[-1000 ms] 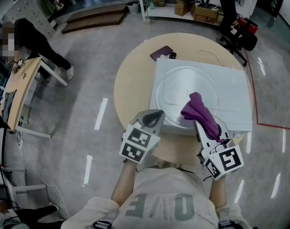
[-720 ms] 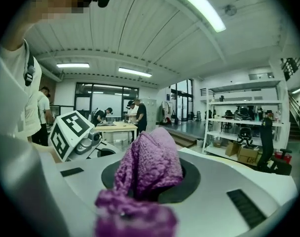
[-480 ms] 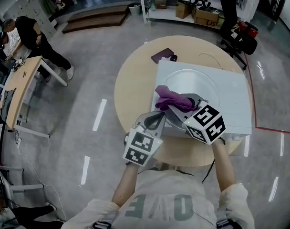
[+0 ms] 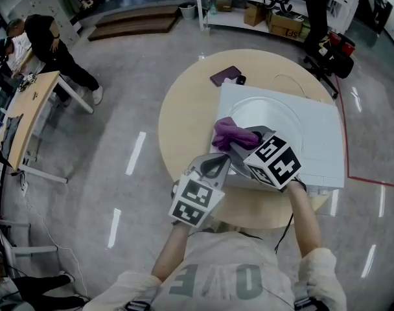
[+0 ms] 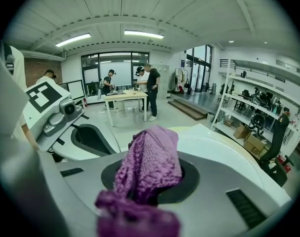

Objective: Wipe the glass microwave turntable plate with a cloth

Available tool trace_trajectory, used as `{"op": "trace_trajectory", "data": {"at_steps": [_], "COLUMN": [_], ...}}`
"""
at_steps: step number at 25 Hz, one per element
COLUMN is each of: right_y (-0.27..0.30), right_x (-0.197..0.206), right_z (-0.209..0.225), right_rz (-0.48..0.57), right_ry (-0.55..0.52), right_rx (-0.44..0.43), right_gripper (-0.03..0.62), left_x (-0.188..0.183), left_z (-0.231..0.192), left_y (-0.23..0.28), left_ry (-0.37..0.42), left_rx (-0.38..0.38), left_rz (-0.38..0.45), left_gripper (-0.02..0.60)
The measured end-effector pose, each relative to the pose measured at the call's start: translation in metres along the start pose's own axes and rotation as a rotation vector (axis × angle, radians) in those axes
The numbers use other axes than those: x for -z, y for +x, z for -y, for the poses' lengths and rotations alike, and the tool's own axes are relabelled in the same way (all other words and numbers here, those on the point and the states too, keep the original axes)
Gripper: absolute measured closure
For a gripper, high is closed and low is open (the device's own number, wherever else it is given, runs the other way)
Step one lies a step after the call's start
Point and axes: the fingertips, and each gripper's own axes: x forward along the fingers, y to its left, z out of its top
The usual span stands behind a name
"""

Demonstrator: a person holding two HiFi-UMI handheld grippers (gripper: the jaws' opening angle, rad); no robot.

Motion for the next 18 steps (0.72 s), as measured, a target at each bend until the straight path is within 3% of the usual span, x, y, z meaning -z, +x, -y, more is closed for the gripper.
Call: {"op": "trace_trajectory", "data": {"at_steps": [18], "right_y": [0.007], "right_x": [-0.008], "right_z": [0.084], "right_rz": [-0.007], "right_ry": [0.056], "right_rx": [0.223], "right_gripper": [0.545], "left_x": [0.0], "left_z": [0.001], "left_y": [-0.001], "left_ry": [0.0], "left_rx": [-0.024], "left_rz": [0.003], "left_gripper": [0.578]}}
